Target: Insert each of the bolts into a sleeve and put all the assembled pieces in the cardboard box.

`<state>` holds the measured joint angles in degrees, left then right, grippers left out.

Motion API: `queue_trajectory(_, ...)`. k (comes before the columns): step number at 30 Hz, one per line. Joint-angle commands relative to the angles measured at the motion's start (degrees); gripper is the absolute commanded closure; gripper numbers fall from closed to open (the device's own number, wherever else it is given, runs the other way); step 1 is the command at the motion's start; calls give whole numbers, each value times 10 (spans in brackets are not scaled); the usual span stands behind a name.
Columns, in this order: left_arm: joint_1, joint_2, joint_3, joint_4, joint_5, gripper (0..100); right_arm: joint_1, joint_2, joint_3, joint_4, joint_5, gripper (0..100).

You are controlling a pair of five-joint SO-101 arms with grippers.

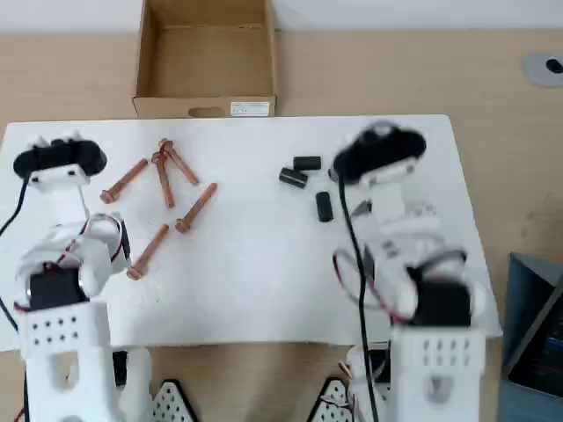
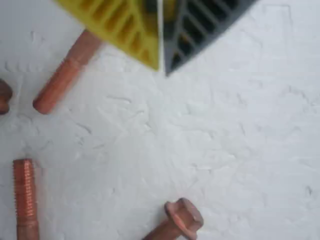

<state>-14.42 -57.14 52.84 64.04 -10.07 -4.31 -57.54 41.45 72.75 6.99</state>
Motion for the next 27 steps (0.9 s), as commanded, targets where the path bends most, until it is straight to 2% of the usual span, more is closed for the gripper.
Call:
queue_trajectory(1, -4, 61, -61, 2, -4, 981, 7, 138, -130, 48, 1, 987)
queue_trajectory(5, -4, 139, -98, 21, -1, 891, 7, 269, -256, 136, 1, 986)
queue_trajectory(8, -4, 194, -136, 55, -2, 867, 7, 354, -357, 200, 9, 985)
queue_trajectory(13, -4, 269, -177, 77, -4, 865, 7, 477, -490, 281, 88, 985)
queue_trajectory(19, -1, 320, -182, 73, -4, 864, 4, 545, -521, 295, 157, 985)
queue_trajectory(27, -1, 354, -181, 73, -4, 864, -13, 580, -520, 282, 157, 929)
